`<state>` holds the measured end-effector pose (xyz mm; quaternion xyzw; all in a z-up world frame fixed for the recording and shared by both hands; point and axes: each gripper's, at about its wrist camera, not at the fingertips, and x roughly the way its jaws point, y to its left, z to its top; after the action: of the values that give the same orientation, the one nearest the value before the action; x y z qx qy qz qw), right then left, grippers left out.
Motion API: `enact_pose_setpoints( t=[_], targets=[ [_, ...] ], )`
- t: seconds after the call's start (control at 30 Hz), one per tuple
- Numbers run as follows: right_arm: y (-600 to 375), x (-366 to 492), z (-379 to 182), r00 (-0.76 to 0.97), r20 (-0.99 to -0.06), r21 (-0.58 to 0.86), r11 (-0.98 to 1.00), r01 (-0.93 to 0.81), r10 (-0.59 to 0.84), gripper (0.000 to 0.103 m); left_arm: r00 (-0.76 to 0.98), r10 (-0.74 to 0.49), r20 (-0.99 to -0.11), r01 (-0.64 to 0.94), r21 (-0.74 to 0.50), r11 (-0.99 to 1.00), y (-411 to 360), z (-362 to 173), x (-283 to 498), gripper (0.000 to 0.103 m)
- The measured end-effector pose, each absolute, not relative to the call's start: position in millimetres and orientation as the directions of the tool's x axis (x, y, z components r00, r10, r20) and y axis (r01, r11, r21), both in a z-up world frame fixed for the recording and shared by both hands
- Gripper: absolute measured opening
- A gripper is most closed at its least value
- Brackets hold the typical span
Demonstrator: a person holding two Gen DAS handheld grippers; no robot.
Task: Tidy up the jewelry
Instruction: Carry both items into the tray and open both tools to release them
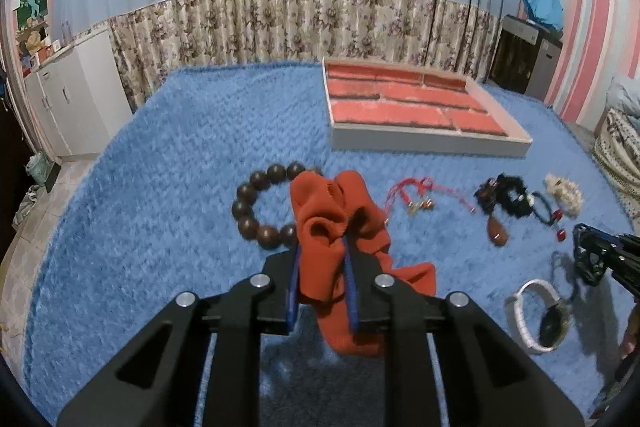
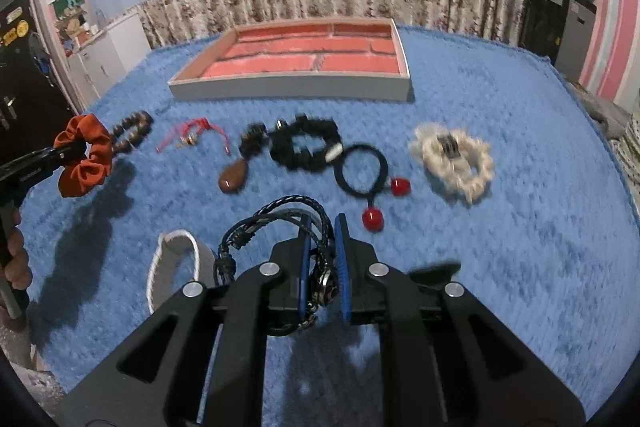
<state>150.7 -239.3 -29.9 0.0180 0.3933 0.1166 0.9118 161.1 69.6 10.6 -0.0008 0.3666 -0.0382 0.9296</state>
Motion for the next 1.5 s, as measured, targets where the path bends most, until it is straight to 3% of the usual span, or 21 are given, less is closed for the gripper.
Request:
enact_pose_setpoints(
  t=[0.4,0.6,0.87,1.1,1.5],
  targets=[
    [-239,226,39,0.751,-0.608,0.098,0.963,-0.252,0.258,0.013,0.761,-0.072,-0.644,0.097,0.002,0.995,49,78,227,0.018],
    [-234,312,44,0.76,-0.605,0.102,0.97,-0.222,0.238,0.013,0.76,-0.128,-0.638,0.149,-0.02,0.989,20,76,294,0.018],
    [-227,413,18,0.749,-0.646,0.049,0.987,-0.151,0.147,0.013,0.691,-0.134,-0.71,0.16,-0.031,0.987,-5,37,408,0.018],
    [-231,492,-16,0.669,-0.736,0.06,0.994,-0.089,0.104,0.013,0.611,-0.124,-0.782,0.161,-0.03,0.986,-24,-2,497,0.018],
    [-246,554,-61,0.526,-0.848,0.074,0.997,-0.007,0.067,0.013,0.494,-0.112,-0.862,0.158,-0.038,0.987,-32,-39,563,0.019]
  ],
)
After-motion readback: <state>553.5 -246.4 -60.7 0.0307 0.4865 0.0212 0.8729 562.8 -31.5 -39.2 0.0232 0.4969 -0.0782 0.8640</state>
